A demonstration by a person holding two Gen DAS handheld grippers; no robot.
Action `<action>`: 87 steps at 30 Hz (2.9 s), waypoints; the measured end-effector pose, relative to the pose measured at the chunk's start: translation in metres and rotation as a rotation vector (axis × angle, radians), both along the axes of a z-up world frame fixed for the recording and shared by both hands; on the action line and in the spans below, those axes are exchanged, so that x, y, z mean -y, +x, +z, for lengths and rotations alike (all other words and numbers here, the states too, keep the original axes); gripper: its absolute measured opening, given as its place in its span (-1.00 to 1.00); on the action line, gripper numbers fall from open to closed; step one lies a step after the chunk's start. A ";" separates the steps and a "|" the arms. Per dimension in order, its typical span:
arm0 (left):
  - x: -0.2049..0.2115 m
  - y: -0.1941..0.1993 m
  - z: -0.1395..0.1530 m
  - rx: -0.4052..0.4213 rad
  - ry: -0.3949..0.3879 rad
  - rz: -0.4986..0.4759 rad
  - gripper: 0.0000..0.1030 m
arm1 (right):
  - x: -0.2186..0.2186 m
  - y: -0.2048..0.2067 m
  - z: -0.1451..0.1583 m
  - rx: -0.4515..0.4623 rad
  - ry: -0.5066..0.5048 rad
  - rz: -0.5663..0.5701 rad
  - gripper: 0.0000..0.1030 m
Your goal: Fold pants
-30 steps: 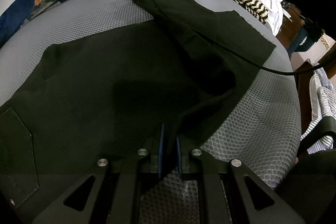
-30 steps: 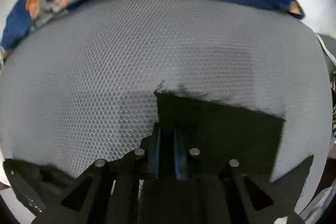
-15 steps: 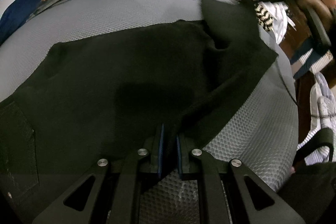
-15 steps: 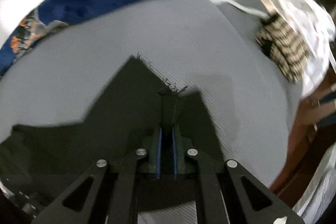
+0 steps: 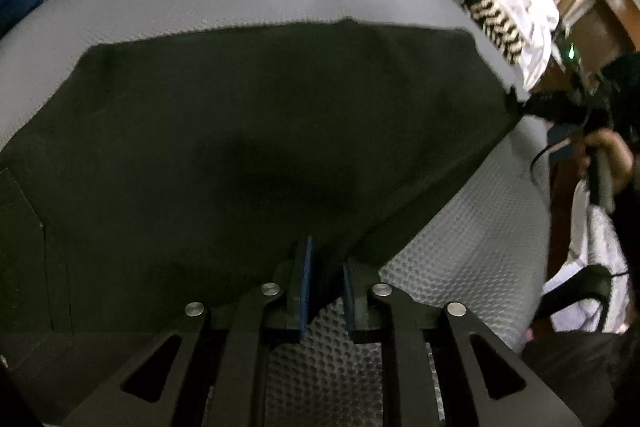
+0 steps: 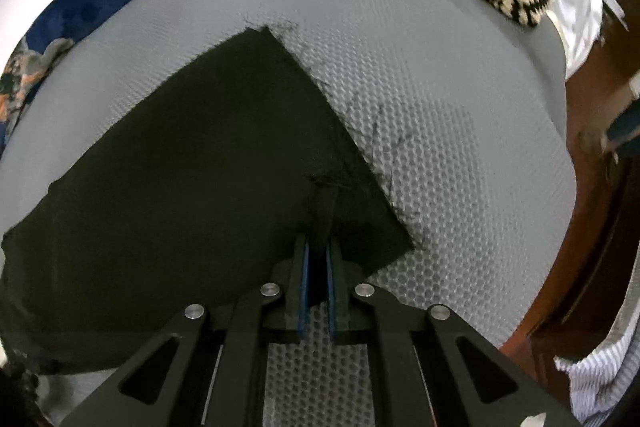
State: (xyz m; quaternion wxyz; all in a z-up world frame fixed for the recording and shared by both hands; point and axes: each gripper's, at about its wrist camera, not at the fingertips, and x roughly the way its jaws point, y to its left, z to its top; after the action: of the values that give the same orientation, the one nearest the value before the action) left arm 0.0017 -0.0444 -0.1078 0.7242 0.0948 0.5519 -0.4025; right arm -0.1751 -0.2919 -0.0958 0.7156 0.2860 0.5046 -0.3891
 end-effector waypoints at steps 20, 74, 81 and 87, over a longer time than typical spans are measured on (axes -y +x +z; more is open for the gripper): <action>-0.163 0.061 0.002 0.107 0.091 0.742 -0.03 | 0.010 -0.008 0.007 0.034 0.004 0.015 -0.55; -0.143 0.094 0.009 0.284 0.246 0.783 0.30 | 0.085 0.044 0.053 0.196 -0.081 0.102 -0.51; -0.123 0.075 0.033 0.341 0.172 0.665 0.30 | 0.058 -0.039 0.048 0.201 0.080 -0.032 -0.51; -0.105 0.072 0.034 0.343 0.149 0.590 0.30 | 0.045 -0.069 0.013 0.210 0.204 -0.106 -0.51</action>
State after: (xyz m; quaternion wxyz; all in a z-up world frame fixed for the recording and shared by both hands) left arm 0.0733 0.0610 -0.0742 0.8826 0.0501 0.4536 -0.1126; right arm -0.2440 -0.3366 -0.0823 0.7103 0.4225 0.4481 -0.3410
